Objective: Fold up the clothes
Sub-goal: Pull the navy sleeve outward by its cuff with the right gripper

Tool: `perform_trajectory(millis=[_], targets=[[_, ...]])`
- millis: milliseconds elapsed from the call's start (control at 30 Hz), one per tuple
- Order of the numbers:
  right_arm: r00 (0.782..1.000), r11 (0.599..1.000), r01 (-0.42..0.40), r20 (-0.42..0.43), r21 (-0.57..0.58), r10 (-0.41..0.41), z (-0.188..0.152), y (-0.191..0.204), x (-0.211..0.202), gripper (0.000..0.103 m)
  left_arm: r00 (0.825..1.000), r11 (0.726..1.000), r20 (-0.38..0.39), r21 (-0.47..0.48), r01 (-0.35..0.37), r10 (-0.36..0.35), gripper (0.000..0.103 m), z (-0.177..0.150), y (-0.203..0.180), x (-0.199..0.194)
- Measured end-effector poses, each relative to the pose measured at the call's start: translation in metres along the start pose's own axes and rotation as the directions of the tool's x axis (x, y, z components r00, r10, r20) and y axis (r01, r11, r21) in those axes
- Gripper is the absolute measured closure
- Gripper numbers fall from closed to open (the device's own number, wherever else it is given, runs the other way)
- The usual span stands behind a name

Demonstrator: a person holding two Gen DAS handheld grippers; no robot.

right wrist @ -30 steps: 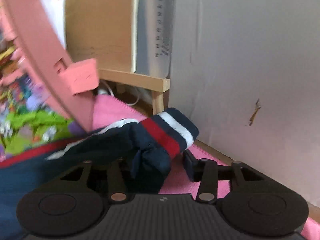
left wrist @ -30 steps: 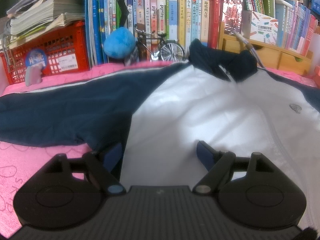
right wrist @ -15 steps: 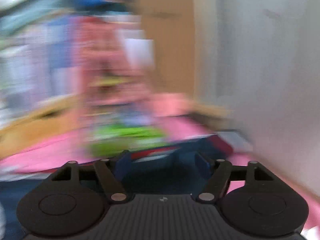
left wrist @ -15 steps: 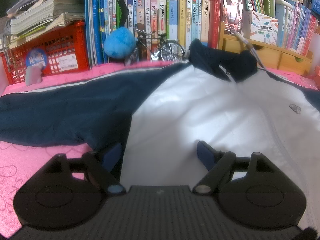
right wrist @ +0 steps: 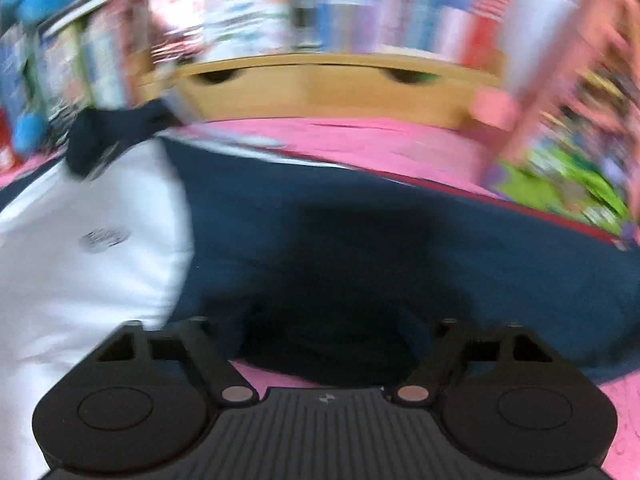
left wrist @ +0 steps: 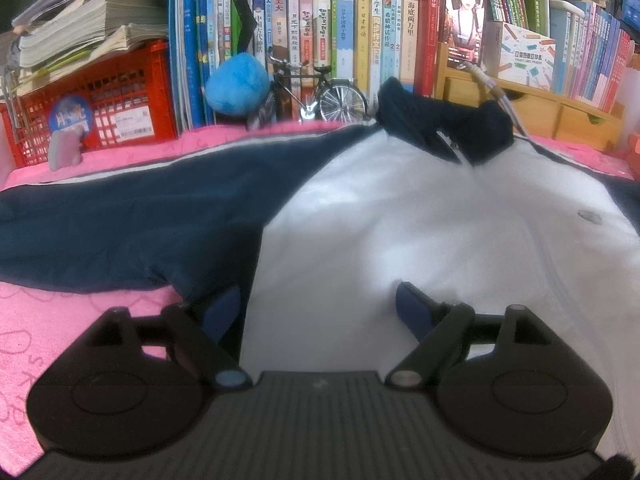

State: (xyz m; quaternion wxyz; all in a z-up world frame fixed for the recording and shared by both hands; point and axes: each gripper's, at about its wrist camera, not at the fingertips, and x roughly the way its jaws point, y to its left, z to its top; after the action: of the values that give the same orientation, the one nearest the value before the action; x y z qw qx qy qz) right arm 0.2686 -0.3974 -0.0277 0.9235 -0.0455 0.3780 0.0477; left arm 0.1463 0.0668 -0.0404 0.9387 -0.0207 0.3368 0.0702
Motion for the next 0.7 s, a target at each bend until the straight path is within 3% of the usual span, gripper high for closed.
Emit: perform_trajectory(millis=[33, 67, 100, 133, 267, 500, 700], targets=[[0.997, 0.997, 0.077, 0.002, 0.0, -0.077, -0.001, -0.008, -0.001, 0.022, 1.0, 1.0, 0.0, 0.0, 0.0, 0.0, 0.016, 0.0, 0.0, 0.0], [0.986, 0.986, 0.168, 0.001, -0.013, -0.168, -0.001, -0.014, -0.002, 0.038, 1.0, 1.0, 0.0, 0.0, 0.0, 0.0, 0.016, 0.0, 0.0, 0.0], [0.967, 0.967, 0.255, 0.001, -0.029, -0.255, -0.001, -0.018, -0.005, 0.042, 1.0, 1.0, -0.001, -0.001, 0.0, 0.0, 0.016, 0.0, 0.0, 0.0], [0.959, 0.959, 0.283, 0.007, -0.032, -0.283, -0.003, -0.023, -0.013, 0.044, 1.0, 1.0, -0.001, -0.001, 0.0, 0.0, 0.016, 0.0, 0.0, 0.0], [0.969, 0.97, 0.24, 0.059, 0.031, -0.241, -0.01, -0.045, -0.055, 0.041, 1.0, 1.0, -0.001, -0.001, -0.001, 0.001, 0.016, 0.0, 0.0, 0.0], [0.973, 0.986, 0.167, 0.161, 0.004, -0.166, -0.003, -0.046, -0.117, 0.028, 1.0, 1.0, -0.005, -0.009, 0.009, -0.009, 0.017, -0.001, 0.004, -0.005], [0.972, 0.992, 0.103, 0.221, -0.071, -0.085, -0.011, -0.028, -0.167, 0.021, 0.998, 0.997, 0.015, -0.05, 0.054, -0.053, 0.019, -0.01, 0.017, -0.05]])
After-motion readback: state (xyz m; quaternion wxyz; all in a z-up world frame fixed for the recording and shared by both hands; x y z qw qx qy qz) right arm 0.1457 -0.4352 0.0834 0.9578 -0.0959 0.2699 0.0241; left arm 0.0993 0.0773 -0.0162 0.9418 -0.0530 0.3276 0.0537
